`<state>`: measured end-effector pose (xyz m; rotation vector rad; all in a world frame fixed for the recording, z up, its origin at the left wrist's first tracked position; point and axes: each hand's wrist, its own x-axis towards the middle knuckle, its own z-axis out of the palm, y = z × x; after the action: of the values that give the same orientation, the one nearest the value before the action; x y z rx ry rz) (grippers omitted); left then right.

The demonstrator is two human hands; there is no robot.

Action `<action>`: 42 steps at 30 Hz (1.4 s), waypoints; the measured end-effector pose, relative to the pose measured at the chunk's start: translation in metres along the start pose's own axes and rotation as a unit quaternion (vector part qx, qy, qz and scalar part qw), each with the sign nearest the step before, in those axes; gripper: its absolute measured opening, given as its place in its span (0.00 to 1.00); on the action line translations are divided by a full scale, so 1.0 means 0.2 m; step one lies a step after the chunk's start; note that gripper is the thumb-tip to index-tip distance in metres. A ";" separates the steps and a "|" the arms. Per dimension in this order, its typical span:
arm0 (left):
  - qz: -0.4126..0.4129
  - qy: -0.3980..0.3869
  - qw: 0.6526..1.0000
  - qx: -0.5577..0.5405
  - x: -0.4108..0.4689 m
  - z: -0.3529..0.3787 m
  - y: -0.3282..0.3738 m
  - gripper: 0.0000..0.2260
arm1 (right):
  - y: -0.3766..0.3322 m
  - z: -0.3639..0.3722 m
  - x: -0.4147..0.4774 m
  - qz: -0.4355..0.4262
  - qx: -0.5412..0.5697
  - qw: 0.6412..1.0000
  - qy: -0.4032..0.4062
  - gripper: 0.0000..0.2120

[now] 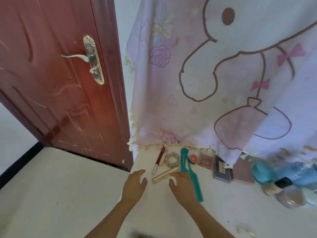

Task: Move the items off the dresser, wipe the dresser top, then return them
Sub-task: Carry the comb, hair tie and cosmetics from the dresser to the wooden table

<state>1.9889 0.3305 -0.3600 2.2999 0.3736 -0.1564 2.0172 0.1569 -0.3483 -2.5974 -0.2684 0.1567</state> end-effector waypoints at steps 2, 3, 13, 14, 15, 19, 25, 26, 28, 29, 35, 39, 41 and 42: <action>0.009 -0.020 1.000 -0.003 0.11 0.00 0.01 0.15 | -0.04 0.02 0.10 0.034 0.012 0.999 0.013 0.12; 0.015 -0.031 0.999 -0.001 0.17 0.00 0.02 0.15 | -0.06 0.02 0.14 0.054 0.012 0.998 0.007 0.12; 0.035 -0.085 0.994 0.057 0.44 0.09 0.13 0.15 | -0.10 0.08 0.28 0.238 0.025 0.971 -0.002 0.06; 0.036 -0.079 0.993 0.078 0.45 0.10 0.15 0.15 | -0.10 0.09 0.28 0.245 0.023 0.969 -0.004 0.06; 0.036 -0.070 0.992 0.097 0.46 0.11 0.16 0.15 | -0.10 0.09 0.28 0.252 0.022 0.968 -0.008 0.06; 0.037 -0.073 0.987 0.137 0.51 0.14 0.22 0.17 | -0.09 0.10 0.31 0.272 0.011 0.962 -0.032 0.06; 0.024 -0.093 0.978 0.184 0.55 0.15 0.27 0.19 | -0.09 0.09 0.35 0.264 0.011 0.964 -0.025 0.11; 0.021 -0.093 0.978 0.184 0.55 0.14 0.27 0.19 | -0.09 0.09 0.35 0.266 0.011 0.964 -0.024 0.11; 0.014 -0.091 0.979 0.184 0.54 0.13 0.26 0.18 | -0.09 0.09 0.34 0.274 0.011 0.961 -0.026 0.13; 0.010 -0.091 0.978 0.186 0.54 0.12 0.25 0.18 | -0.09 0.10 0.34 0.275 0.012 0.961 -0.031 0.15; -0.010 -0.078 0.975 0.207 0.48 0.07 0.18 0.17 | -0.12 0.13 0.29 0.277 0.016 0.959 -0.056 0.23; -0.014 -0.071 0.966 0.247 0.41 0.05 0.13 0.17 | -0.13 0.12 0.27 0.278 0.004 0.958 -0.062 0.24; -0.012 -0.066 0.963 0.261 0.37 0.04 0.11 0.17 | -0.13 0.12 0.27 0.281 -0.005 0.958 -0.060 0.24; -0.010 -0.064 0.961 0.269 0.36 0.04 0.11 0.16 | -0.13 0.12 0.26 0.280 -0.008 0.958 -0.060 0.23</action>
<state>2.0638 0.3265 -0.3665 2.8019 0.3136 -0.4634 2.0601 0.2025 -0.3589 -2.6147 0.4346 0.5107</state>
